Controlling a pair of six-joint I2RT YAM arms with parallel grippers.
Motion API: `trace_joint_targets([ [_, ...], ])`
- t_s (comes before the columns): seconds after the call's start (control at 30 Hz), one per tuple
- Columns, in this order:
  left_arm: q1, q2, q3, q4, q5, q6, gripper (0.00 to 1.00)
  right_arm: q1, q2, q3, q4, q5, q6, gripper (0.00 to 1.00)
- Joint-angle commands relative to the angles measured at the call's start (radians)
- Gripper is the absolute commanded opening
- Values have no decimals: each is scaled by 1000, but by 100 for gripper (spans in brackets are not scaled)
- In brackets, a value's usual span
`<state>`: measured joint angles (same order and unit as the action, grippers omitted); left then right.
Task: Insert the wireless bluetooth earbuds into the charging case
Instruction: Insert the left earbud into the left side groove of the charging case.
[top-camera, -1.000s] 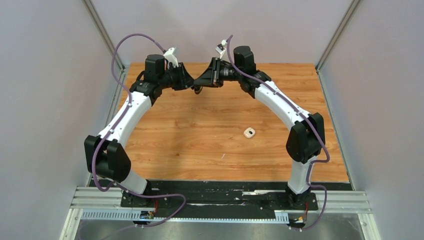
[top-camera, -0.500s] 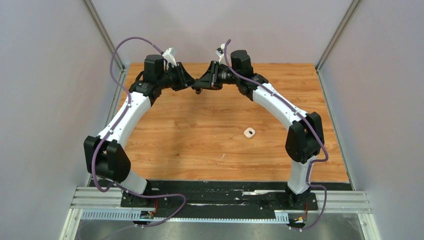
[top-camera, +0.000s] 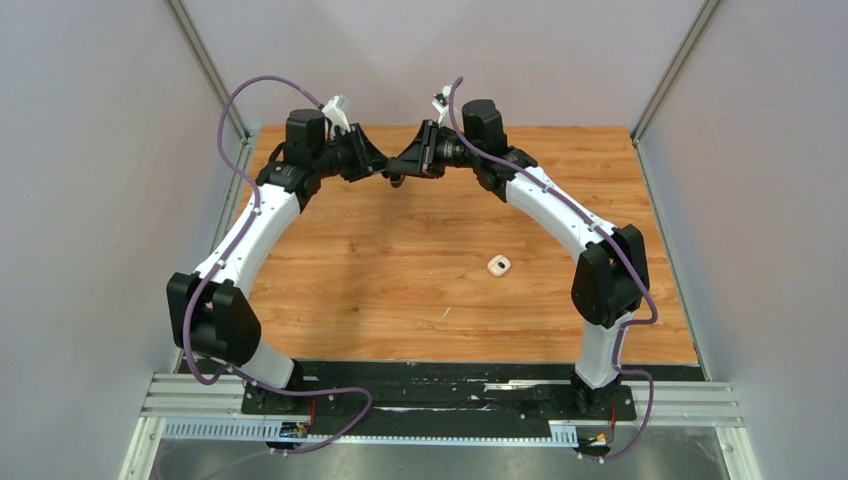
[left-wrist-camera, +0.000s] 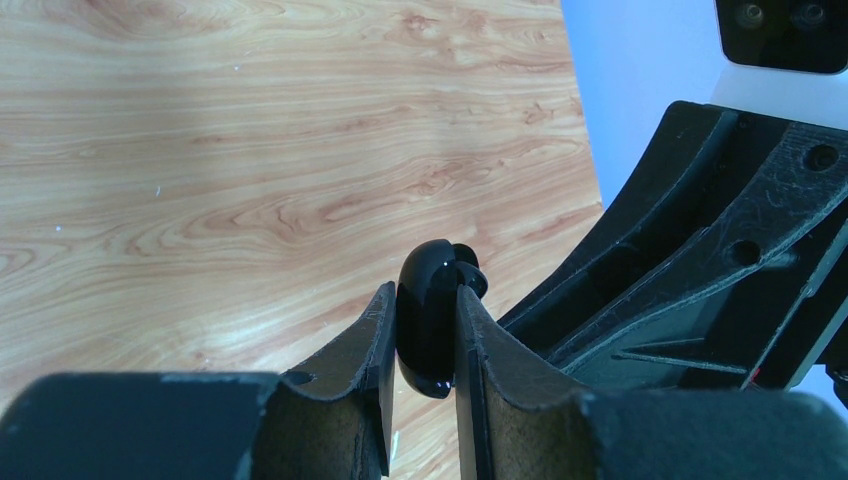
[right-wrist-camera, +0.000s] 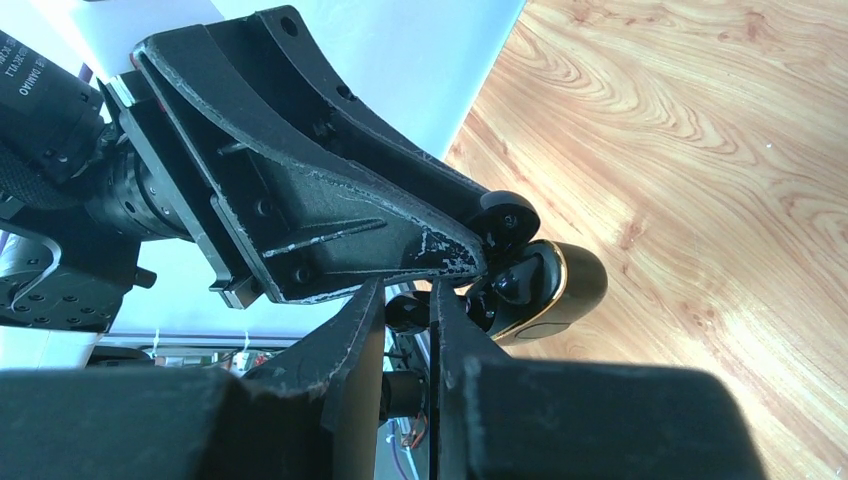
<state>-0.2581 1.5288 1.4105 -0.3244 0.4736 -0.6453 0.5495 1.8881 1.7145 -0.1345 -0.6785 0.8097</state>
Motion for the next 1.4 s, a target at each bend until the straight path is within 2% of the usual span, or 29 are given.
trace_joint_targets([
  [0.0,19,-43,7,51,17,-46,0,4,-49,-13,35,14,-11,0],
  [0.5,39,-36,3,87,72,-97,0,6,-33,-9,35,38,20,0],
  [0.8,39,-34,-4,96,90,-100,0,4,-32,9,33,52,6,13],
  [1.13,40,-32,-11,110,108,-110,0,3,-20,47,38,35,-98,17],
  [1.37,44,-29,-8,114,117,-112,0,-2,-17,65,38,37,-116,20],
])
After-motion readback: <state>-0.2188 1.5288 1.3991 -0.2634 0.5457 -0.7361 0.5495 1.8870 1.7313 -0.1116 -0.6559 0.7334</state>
